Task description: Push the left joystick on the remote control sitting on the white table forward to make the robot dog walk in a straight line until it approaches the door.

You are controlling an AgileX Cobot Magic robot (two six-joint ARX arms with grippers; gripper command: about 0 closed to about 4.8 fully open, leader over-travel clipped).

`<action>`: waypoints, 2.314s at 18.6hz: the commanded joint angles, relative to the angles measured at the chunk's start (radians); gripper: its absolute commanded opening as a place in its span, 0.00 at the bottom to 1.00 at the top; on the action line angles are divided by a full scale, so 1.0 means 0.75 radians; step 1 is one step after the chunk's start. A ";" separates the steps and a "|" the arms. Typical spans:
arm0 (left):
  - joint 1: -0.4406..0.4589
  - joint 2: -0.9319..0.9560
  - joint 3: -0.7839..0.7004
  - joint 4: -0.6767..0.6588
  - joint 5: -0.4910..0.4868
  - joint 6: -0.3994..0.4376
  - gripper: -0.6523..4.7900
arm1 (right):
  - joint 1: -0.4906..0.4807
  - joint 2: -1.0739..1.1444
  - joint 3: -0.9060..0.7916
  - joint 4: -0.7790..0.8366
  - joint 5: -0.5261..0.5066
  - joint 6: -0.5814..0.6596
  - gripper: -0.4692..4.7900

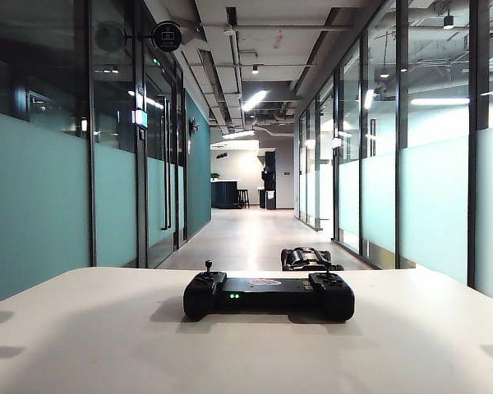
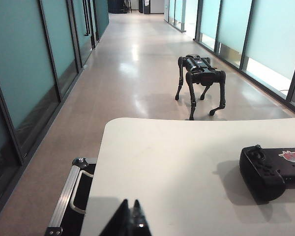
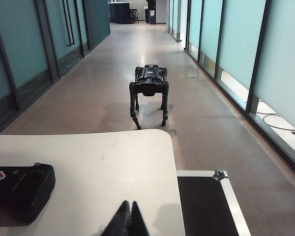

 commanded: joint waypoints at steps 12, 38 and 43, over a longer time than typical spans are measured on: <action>-0.002 0.001 0.008 0.063 -0.051 0.015 0.11 | 0.002 -0.004 -0.009 0.064 0.004 -0.001 0.08; -0.003 0.908 0.279 0.636 0.088 -0.068 0.11 | 0.165 0.777 0.250 0.556 -0.111 -0.040 0.08; -0.013 1.205 0.397 0.710 0.188 -0.069 0.11 | 0.267 0.978 0.257 0.664 -0.110 -0.040 0.08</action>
